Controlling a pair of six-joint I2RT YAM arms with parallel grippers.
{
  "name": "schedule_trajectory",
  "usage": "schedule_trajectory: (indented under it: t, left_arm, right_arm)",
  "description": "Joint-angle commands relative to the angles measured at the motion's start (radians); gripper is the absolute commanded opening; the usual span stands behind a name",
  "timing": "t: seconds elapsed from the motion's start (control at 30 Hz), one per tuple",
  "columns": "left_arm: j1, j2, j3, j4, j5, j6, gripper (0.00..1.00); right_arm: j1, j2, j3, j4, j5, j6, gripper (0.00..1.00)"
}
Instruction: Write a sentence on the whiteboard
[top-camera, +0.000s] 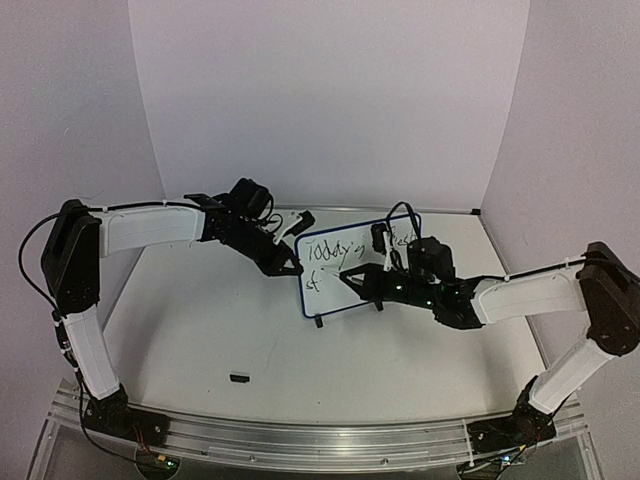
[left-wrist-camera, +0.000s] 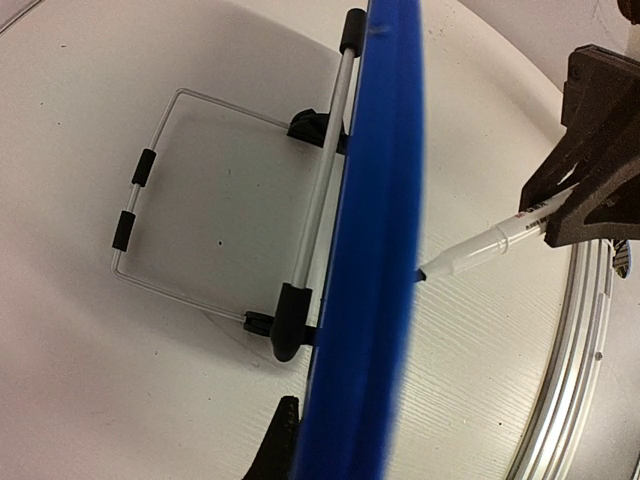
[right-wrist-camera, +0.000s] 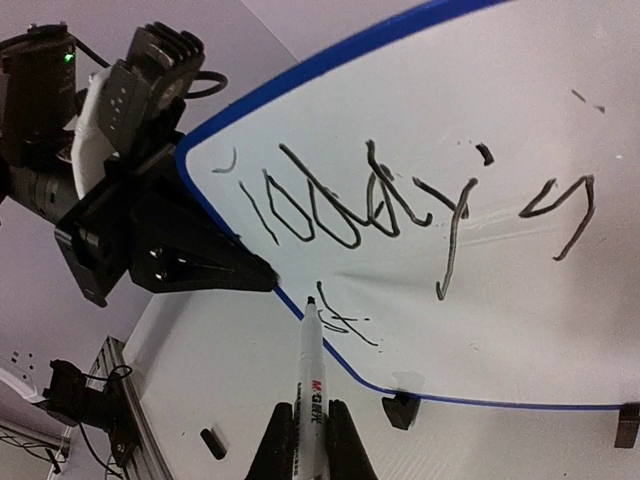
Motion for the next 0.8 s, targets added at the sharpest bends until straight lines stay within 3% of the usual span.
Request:
schedule_trajectory:
  t: [0.0, 0.77]
  left_arm:
    - [-0.012, 0.012, 0.035, -0.034, 0.003, 0.012, 0.0]
    - [-0.012, 0.023, 0.039, -0.034, 0.007, 0.011, 0.0]
  right_arm:
    - [-0.009, 0.006, 0.038, -0.002, 0.011, -0.022, 0.0]
    - [-0.043, 0.107, 0.061, -0.001, -0.031, -0.002, 0.0]
